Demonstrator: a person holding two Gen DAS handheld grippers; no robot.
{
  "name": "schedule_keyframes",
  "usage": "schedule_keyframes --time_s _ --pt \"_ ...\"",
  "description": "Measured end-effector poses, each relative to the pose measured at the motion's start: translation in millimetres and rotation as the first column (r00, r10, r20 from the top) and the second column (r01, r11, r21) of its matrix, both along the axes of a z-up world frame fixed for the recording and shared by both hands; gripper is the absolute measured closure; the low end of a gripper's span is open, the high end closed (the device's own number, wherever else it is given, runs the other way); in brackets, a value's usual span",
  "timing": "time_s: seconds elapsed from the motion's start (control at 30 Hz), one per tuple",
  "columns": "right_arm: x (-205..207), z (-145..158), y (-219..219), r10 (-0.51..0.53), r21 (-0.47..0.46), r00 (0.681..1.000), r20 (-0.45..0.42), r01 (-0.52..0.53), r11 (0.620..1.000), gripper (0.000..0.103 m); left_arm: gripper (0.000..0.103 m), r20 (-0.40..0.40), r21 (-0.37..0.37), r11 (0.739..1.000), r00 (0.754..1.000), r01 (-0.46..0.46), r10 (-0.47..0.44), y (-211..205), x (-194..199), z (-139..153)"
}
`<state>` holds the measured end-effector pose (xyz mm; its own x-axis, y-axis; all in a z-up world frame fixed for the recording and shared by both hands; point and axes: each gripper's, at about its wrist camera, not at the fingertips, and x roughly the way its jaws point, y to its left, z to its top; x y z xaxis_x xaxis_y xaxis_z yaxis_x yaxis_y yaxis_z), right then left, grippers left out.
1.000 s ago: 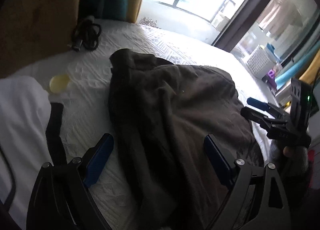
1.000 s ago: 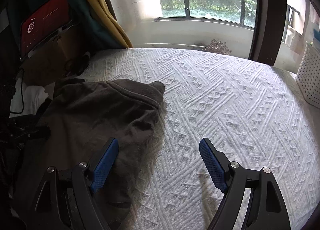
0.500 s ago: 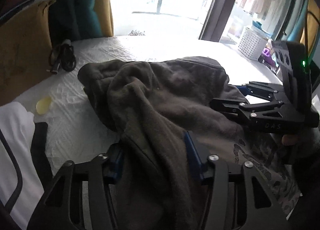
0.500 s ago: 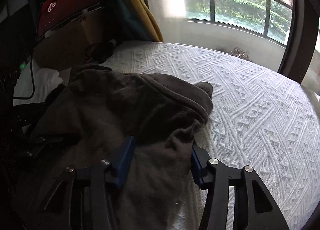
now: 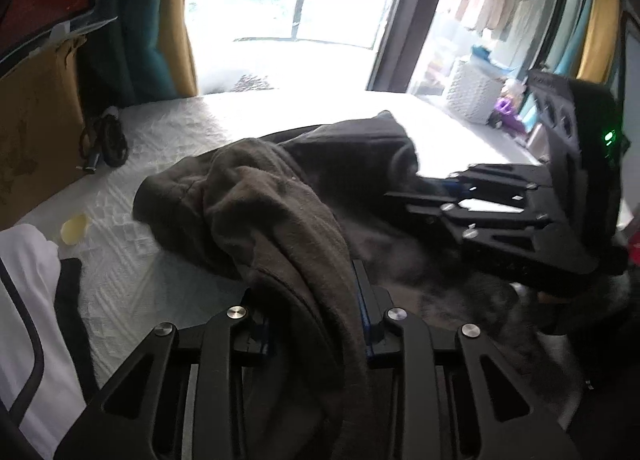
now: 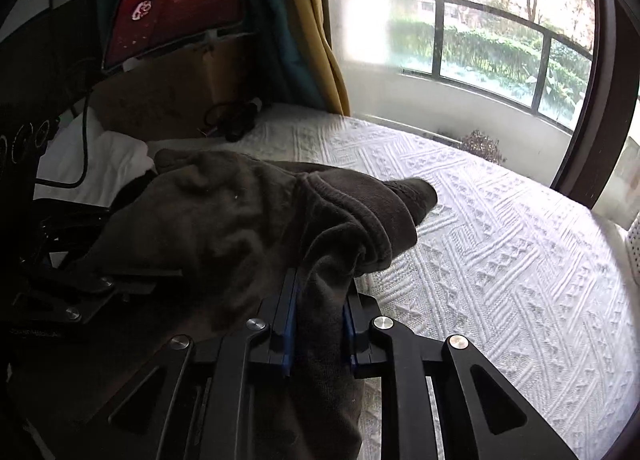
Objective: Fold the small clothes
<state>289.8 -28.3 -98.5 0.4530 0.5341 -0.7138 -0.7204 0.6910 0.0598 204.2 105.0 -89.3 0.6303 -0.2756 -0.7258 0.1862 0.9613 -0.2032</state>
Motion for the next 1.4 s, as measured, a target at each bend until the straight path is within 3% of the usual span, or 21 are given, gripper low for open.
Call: schedule_keyframes --time_s 0.47,0.67,0.7,0.73,0.8,0.93,1.2,1.4 --pt "-23 20 -31 -0.026 0.073 1.000 -0.007 0.026 0.997 0.084 0.075 0.078 -0.016 1.000 0.997 0.005 -0.003 -8 -26 25" --pt "-15 6 -29 -0.052 0.020 0.997 -0.056 0.053 0.998 0.083 0.075 0.073 -0.014 1.000 0.997 -0.024 0.025 -5 -22 20" --pt "-15 3 -29 -0.047 0.019 0.997 -0.064 0.048 0.999 0.075 0.075 0.073 -0.018 0.999 0.997 -0.029 0.030 -3 -22 19" --pt "-14 -1 -30 -0.042 0.018 0.996 -0.078 0.044 0.999 0.043 0.075 0.073 -0.016 0.999 0.997 -0.038 0.039 -1 -21 18" --pt "-12 -9 -32 -0.045 0.022 0.992 -0.116 0.048 0.999 0.000 0.075 0.072 -0.001 0.999 0.996 -0.048 0.048 1 -22 16" --pt "-9 -24 -29 -0.020 0.024 0.982 -0.186 0.024 0.999 0.000 0.075 0.046 0.016 0.997 0.996 -0.080 0.079 12 -19 6" --pt "0 -28 -5 0.013 -0.013 0.985 -0.175 -0.016 1.000 0.001 0.075 -0.029 0.015 0.996 0.996 -0.087 0.087 21 -12 -18" --pt "-8 -25 15 0.081 -0.037 0.990 -0.116 -0.086 0.996 0.047 0.075 -0.024 -0.009 0.997 0.996 -0.082 0.082 21 -15 -16"
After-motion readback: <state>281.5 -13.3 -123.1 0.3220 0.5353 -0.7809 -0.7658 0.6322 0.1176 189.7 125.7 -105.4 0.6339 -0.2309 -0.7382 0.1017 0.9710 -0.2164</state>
